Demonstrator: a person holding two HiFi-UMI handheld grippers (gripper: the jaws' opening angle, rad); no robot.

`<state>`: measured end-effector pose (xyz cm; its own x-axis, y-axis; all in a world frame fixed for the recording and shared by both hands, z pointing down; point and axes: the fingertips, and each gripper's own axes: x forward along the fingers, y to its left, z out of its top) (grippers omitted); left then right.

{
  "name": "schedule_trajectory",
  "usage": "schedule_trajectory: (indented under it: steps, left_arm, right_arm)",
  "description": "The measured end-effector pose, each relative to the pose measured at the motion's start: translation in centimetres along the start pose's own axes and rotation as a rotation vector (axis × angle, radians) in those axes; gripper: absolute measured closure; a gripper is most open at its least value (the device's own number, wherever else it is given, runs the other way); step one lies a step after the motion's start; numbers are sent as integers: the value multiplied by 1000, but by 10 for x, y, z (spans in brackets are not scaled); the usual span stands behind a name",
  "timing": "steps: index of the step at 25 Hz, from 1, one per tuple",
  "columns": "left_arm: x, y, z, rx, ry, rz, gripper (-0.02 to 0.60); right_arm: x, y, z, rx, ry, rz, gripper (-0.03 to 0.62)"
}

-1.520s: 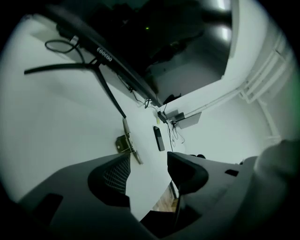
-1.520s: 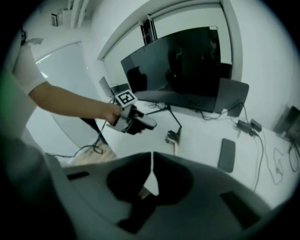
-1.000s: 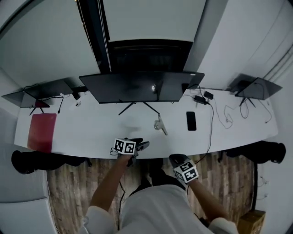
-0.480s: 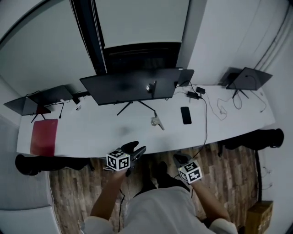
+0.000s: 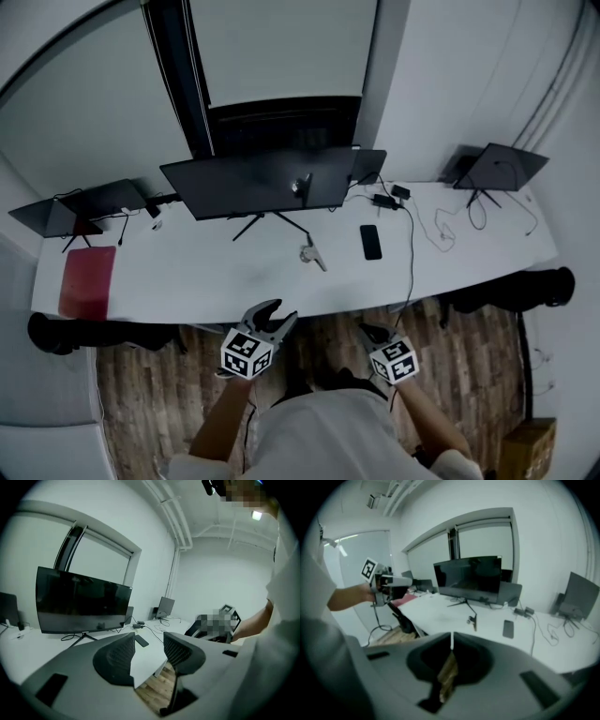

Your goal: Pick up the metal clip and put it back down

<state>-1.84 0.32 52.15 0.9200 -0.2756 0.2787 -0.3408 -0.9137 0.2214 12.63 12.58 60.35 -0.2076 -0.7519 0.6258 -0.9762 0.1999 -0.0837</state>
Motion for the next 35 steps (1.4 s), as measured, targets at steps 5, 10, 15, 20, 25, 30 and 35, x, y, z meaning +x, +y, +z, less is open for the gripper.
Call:
schedule_trajectory:
  steps: [5,10,15,20,25,30,35]
  left_arm:
    - [-3,-13,-6,-32,8,65,368]
    - [-12,-30,0,-28,-5,137,439]
    - [-20,-48,5,-11,-15,192,471]
    - [-28,-57,6,-37,-39,240,475]
    - [-39,-62,11,-50,-76,295,535]
    - [-49,-61,11,-57,-85,334,551]
    - [-49,-67,7,-59,-77,342,551]
  right_arm:
    - [-15,-13,2,-7,-24,25,560]
    - [-40,-24,15,-20,-62,52,560]
    - [-61,-38,26,-51,-109,50,560]
    - [-75,-51,36,-56,-154,49,560]
    - [-79,-57,39,-70,-163,60,560]
    - [-86,-54,46,-89,-202,67,560]
    - [-87,-55,43,-109,-228,73,562]
